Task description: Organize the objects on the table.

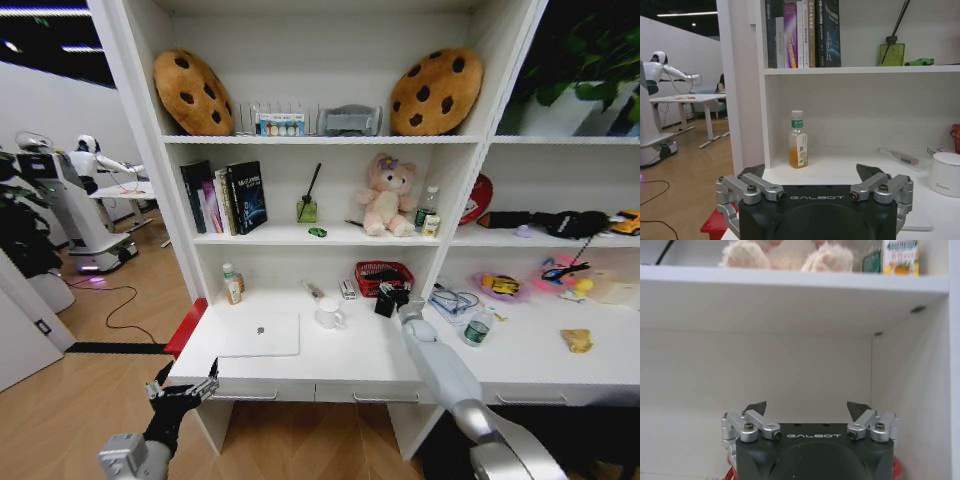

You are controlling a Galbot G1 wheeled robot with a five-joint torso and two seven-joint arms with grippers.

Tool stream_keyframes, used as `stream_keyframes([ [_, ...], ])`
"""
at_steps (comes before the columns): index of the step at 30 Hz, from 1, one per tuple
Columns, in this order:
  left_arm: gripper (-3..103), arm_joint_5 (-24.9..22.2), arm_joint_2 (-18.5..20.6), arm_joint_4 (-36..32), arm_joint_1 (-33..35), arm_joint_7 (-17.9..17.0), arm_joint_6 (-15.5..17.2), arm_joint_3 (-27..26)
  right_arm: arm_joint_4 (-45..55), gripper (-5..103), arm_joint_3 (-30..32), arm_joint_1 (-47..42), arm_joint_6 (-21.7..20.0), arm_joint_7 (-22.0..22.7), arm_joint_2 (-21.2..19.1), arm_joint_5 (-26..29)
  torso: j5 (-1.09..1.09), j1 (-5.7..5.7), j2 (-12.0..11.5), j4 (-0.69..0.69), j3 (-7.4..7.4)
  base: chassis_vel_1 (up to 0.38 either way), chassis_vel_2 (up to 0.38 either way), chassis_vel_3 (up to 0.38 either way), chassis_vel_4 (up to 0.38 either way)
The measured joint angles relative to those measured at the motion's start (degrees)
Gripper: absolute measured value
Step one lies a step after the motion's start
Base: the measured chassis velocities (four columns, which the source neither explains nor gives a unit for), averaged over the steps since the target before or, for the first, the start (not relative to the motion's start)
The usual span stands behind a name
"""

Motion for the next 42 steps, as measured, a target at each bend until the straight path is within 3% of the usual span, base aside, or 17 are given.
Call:
stream_keyframes([
  [1, 100, 0.0, 0.0, 0.0, 0.0, 0.0, 0.0, 0.0, 1.6, 94, 0.2, -0.8, 0.1, 0.1, -1.2, 0.1, -0.01, 0.00, 0.0, 0.00, 0.00, 0.000, 0.000, 0.000, 0.000],
  [3, 100, 0.0, 0.0, 0.0, 0.0, 0.0, 0.0, 0.0, 2.9, 94, 0.3, -1.5, -0.3, 0.1, -2.1, 0.7, -0.01, 0.00, 0.0, -0.01, 0.00, 0.000, 0.000, 0.000, 0.000],
  [4, 100, 0.0, 0.0, 0.0, 0.0, 0.0, 0.0, 0.0, 5.7, 99, 0.3, -3.0, -2.3, 0.6, -3.8, 3.1, 0.01, 0.00, 0.0, 0.01, 0.00, 0.000, 0.000, 0.000, 0.000],
  [6, 100, 0.0, 0.0, 0.0, 0.0, 0.0, 0.0, 0.0, 13.3, 100, 0.2, -6.7, -8.9, 3.4, -6.9, 8.7, 0.01, 0.01, 0.0, 0.00, 0.00, 0.000, 0.000, 0.000, 0.000],
  [7, 100, 0.0, 0.0, 0.0, 0.0, 0.0, 0.0, 0.0, 13.3, 100, 0.2, -6.7, -8.9, 3.4, -6.9, 8.7, 0.01, 0.01, 0.0, 0.00, 0.00, 0.000, 0.000, 0.000, 0.000],
  [10, 100, 0.0, 0.0, 0.0, 0.0, 0.0, 0.0, 0.0, 30.7, 100, 3.6, -18.2, -26.7, 8.9, -13.1, 21.0, 0.03, 0.00, 0.0, -0.03, 0.00, 0.000, 0.000, 0.000, 0.000],
  [11, 100, 0.0, 0.0, 0.0, 0.0, 0.0, 0.0, 0.0, 30.7, 100, 3.6, -18.2, -26.7, 8.9, -13.1, 21.0, 0.03, 0.00, 0.0, -0.03, 0.00, 0.000, 0.000, 0.000, 0.000],
  [12, 100, 0.0, 0.0, 0.0, 0.0, 0.0, 0.0, 0.0, 36.2, 100, 6.6, -22.8, -32.2, 10.0, -15.1, 24.8, 0.04, 0.00, 0.0, -0.04, -0.01, 0.000, 0.000, 0.000, 0.000],
  [13, 100, 0.0, 0.0, 0.0, 0.0, 0.0, 0.0, 0.0, 36.2, 100, 6.6, -22.8, -32.2, 10.0, -15.1, 24.8, 0.04, 0.00, 0.0, -0.04, -0.01, 0.000, 0.000, 0.000, 0.000],
  [14, 100, 0.0, 0.0, 0.0, 0.0, 0.0, 0.0, 0.0, 40.3, 100, 10.1, -26.7, -36.5, 9.9, -16.8, 27.3, -0.02, -0.01, 0.0, -0.05, -0.01, 0.000, 0.000, 0.000, 0.000],
  [16, 100, 0.0, 0.0, 0.0, 0.0, 0.0, 0.0, 0.0, 43.4, 100, 14.6, -31.7, -40.7, 8.0, -18.4, 29.0, -0.01, -0.01, 0.0, -0.03, -0.01, 0.000, 0.000, 0.000, 0.000],
  [17, 100, 0.0, 0.0, 0.0, 0.0, 0.0, 0.0, 0.0, 43.4, 100, 14.6, -31.7, -40.7, 8.0, -18.4, 29.0, -0.01, -0.01, 0.0, -0.03, -0.01, 0.000, 0.000, 0.000, 0.000],
  [20, 100, 0.0, 0.0, 0.0, 0.0, 0.0, 0.0, 0.0, 40.8, 100, 18.7, -35.6, -43.2, 1.7, -20.5, 26.0, -0.02, -0.01, 0.0, -0.01, -0.01, 0.000, 0.000, 0.000, 0.000],
  [21, 100, 0.0, 0.0, 0.0, 0.0, 0.0, 0.0, 0.0, 40.8, 100, 18.7, -35.6, -43.2, 1.7, -20.5, 26.0, -0.02, -0.01, 0.0, -0.01, -0.01, 0.000, 0.000, 0.000, 0.000],
  [24, 100, 0.0, 0.0, 0.0, 0.0, 0.0, 0.0, 0.0, 34.5, 100, 17.9, -33.4, -42.9, -6.0, -21.3, 21.8, 0.01, 0.00, 0.0, -0.02, 0.00, 0.000, 0.000, 0.000, 0.000],
  [27, 100, 0.0, 0.0, 0.0, 0.0, 0.0, 0.0, 0.0, 30.5, 100, 16.4, -30.7, -41.7, -8.5, -20.9, 18.2, 0.00, 0.01, 0.0, 0.00, 0.00, 0.000, 0.000, 0.000, 0.000],
  [42, 100, 0.0, 0.0, 0.0, 0.0, 0.0, 0.0, 0.0, 15.8, 100, 9.1, -20.2, -38.8, -13.3, -17.3, 11.3, 0.00, 0.01, 0.0, -0.01, 0.00, 0.000, 0.000, 0.000, 0.000],
])
